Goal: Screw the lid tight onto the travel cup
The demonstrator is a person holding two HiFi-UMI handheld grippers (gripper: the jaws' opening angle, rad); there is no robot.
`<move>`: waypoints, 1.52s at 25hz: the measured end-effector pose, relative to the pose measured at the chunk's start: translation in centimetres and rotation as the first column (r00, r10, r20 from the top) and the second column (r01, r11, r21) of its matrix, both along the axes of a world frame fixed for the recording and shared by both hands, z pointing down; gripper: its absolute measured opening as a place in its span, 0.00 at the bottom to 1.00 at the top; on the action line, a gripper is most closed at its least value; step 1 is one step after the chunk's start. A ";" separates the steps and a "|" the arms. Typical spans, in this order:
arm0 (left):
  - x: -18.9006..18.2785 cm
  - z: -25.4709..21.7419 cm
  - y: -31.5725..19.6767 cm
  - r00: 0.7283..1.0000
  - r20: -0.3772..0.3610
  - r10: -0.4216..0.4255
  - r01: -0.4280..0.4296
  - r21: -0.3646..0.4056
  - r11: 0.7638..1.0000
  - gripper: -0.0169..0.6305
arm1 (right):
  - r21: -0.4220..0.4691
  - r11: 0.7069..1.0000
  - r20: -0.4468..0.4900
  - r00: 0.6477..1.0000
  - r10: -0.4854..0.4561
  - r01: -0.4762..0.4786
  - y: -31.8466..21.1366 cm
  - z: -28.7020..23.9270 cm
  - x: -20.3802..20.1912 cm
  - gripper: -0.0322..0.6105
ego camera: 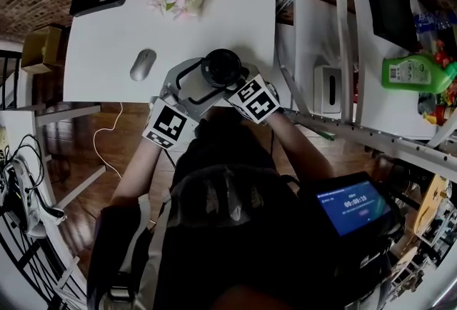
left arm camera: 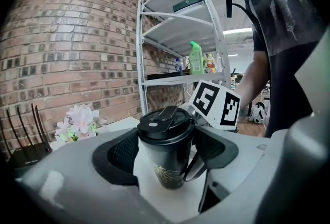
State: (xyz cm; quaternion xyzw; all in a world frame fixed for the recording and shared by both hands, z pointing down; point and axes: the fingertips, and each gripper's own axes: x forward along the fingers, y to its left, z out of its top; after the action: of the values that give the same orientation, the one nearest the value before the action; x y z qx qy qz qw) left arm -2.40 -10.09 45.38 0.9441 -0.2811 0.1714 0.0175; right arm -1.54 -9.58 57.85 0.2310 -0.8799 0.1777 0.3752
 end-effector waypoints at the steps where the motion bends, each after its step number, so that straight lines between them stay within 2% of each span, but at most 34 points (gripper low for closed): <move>1: 0.1 0.0 0.0 1.000 -0.008 -0.006 0.006 -0.001 1.000 0.57 | 0.003 1.000 -0.002 1.000 0.003 -0.003 0.0 0.0 0.0 0.58; 10: 0.3 -0.1 -0.1 0.994 -0.026 -0.106 0.106 -0.019 0.994 0.57 | 0.014 1.000 -0.032 0.999 0.028 -0.028 -0.1 0.4 0.2 0.57; 14: -0.2 -0.2 0.0 0.993 -0.038 -0.112 0.111 -0.034 0.993 0.58 | 0.018 0.999 -0.025 0.999 0.041 -0.041 -0.1 0.2 0.3 0.57; 18: -1.7 -0.6 0.8 0.995 -0.046 -0.093 0.090 -0.051 0.995 0.58 | 0.003 0.999 -0.011 0.999 0.046 -0.046 0.8 -0.5 1.0 0.57; 20: -2.9 -0.7 1.6 0.997 -0.026 -0.070 0.069 -0.049 0.996 0.58 | -0.035 0.999 -0.026 1.000 0.013 -0.014 2.1 -0.5 1.5 0.66; 23: -6.0 -0.8 2.5 0.996 -0.003 -0.087 0.087 -0.043 0.995 0.58 | -0.072 0.997 -0.070 0.998 0.011 -0.016 3.9 -0.2 3.4 0.65; 25: -8.6 -1.0 2.7 0.992 -0.007 -0.126 0.126 -0.039 0.991 0.58 | -0.080 0.995 -0.086 0.995 0.046 -0.053 4.7 -0.5 4.5 0.59; 27: -10.3 -1.1 3.0 0.990 -0.014 -0.142 0.141 -0.042 0.989 0.57 | -0.089 0.992 -0.098 0.992 0.077 -0.086 5.9 -1.1 5.2 0.50; 32: -9.4 -1.0 3.9 0.997 -0.053 -0.064 0.060 -0.073 0.996 0.56 | -0.047 0.987 -0.149 0.978 0.144 -0.152 8.2 -2.5 6.9 0.15; 34: -8.6 -0.9 4.3 0.998 -0.055 -0.018 0.014 -0.065 0.998 0.56 | -0.034 0.983 -0.143 0.974 0.174 -0.180 8.8 -3.3 6.8 0.06; 35: -8.2 -0.8 4.7 0.999 -0.052 0.008 -0.011 -0.058 0.998 0.51 | -0.038 0.981 -0.134 0.974 0.182 -0.189 9.4 -3.7 6.5 0.06; 37: -7.3 -0.7 5.9 0.997 -0.050 0.066 -0.068 -0.048 0.997 0.04 | -0.054 0.980 -0.111 0.977 0.184 -0.191 10.6 -4.4 5.8 0.06; 38: -6.8 -0.7 6.6 0.994 -0.053 0.093 -0.095 -0.052 0.994 0.03 | -0.059 0.981 -0.102 0.979 0.178 -0.185 11.1 -4.7 5.5 0.06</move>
State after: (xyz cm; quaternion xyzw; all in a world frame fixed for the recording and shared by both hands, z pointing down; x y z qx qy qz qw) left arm -9.18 -3.54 44.70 0.9595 -0.2310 0.1558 0.0424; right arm 3.92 1.51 53.13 0.3056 -0.8294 0.2299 0.4072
